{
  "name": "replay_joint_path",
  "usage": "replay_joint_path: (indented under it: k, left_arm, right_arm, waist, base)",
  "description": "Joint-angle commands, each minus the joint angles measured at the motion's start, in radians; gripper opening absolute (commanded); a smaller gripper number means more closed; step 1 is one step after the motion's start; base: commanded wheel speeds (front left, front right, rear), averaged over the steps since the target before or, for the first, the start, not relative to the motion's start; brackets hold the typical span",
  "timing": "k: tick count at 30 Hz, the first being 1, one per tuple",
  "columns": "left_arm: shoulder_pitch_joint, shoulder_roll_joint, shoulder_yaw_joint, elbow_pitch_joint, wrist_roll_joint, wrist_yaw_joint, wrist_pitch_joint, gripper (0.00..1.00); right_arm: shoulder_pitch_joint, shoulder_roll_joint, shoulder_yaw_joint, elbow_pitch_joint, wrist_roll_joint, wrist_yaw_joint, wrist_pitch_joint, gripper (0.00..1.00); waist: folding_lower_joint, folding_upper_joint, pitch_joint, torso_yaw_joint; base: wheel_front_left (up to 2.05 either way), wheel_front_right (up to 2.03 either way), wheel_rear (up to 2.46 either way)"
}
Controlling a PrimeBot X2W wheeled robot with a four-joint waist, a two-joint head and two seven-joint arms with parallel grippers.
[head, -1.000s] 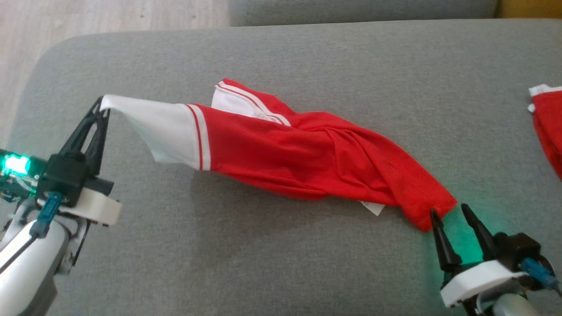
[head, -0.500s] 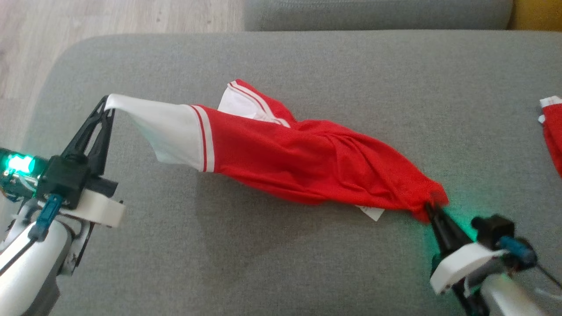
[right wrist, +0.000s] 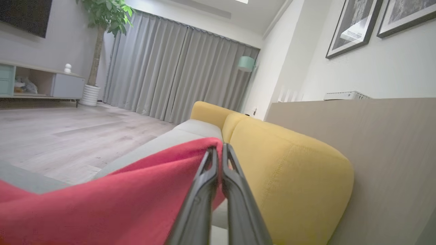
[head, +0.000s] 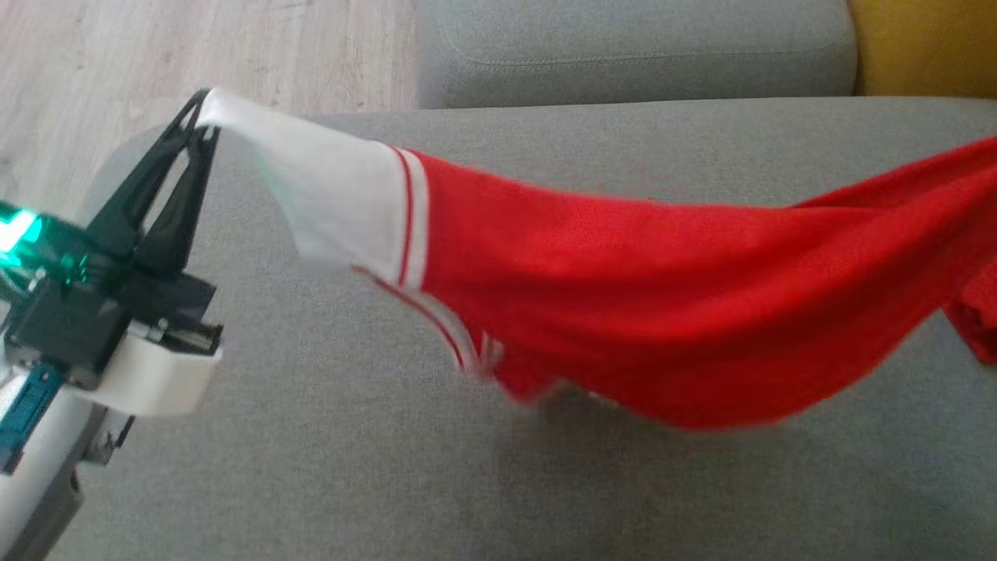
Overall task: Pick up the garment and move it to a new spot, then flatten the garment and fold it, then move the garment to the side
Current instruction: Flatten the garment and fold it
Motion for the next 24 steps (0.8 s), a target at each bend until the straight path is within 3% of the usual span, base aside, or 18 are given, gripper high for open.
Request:
replay_joint_path:
  k: [1, 4, 9, 13, 14, 15, 16, 20, 24]
  left_arm:
    - [-0.087, 0.049, 0.053, -0.048, 0.002, -0.015, 0.026, 0.0]
    - [-0.115, 0.018, 0.018, -0.066, -0.012, -0.047, 0.054, 0.0]
    - [-0.171, -0.049, -0.043, -0.023, -0.01, -0.091, 0.07, 0.0]
    - [-0.266, -0.129, -0.095, 0.103, 0.044, -0.117, 0.027, 0.0]
    - [-0.283, -0.145, -0.098, 0.131, 0.057, -0.111, 0.015, 0.0]
    - [-0.299, -0.159, -0.102, 0.158, 0.07, -0.105, 0.003, 0.0]
    - [-0.311, -0.173, -0.105, 0.183, 0.078, -0.1, -0.008, 0.0]
    - [-0.338, -0.201, -0.116, 0.272, 0.092, -0.097, -0.039, 0.0]
    - [-0.345, -0.204, -0.114, 0.341, 0.091, -0.091, -0.056, 0.0]
  right_arm:
    - [-0.029, -0.049, 0.012, -0.067, 0.003, 0.007, 0.049, 0.0]
    - [-0.081, -0.062, 0.047, -0.052, 0.018, 0.007, 0.119, 0.0]
    - [-0.206, -0.07, 0.139, 0.123, 0.028, 0.007, 0.185, 0.0]
    - [-0.402, -0.056, 0.251, 0.395, 0.033, 0.007, 0.12, 0.0]
    - [-0.434, -0.045, 0.258, 0.442, 0.034, 0.007, 0.092, 0.05]
    - [-0.46, -0.034, 0.266, 0.486, 0.03, 0.007, 0.068, 0.45]
    - [-0.48, -0.023, 0.274, 0.524, 0.024, 0.007, 0.044, 1.0]
    - [-0.497, 0.022, 0.348, 0.604, 0.027, 0.007, -0.029, 1.0]
    - [-0.422, 0.038, 0.459, 0.567, 0.07, 0.007, -0.055, 1.0]
  waist:
    - [0.0002, 0.0, 0.004, 0.006]
    - [0.0002, 0.0, 0.034, 0.021]
    - [0.0002, 0.0, 0.096, 0.047]
    - [0.0002, 0.0, 0.169, 0.075]
    - [0.0002, 0.0, 0.179, 0.078]
    - [0.0002, 0.0, 0.186, 0.079]
    - [0.0002, 0.0, 0.192, 0.08]
    - [0.0002, 0.0, 0.199, 0.068]
    - [0.0002, 0.0, 0.193, 0.05]
  base:
    - [0.0, 0.0, 0.0]
    - [0.0, 0.0, 0.0]
    - [0.0, 0.0, 0.0]
    - [0.0, 0.0, 0.0]
    - [0.0, 0.0, 0.0]
    - [0.0, 0.0, 0.0]
    - [0.0, 0.0, 0.0]
    - [0.0, 0.0, 0.0]
    - [0.0, 0.0, 0.0]
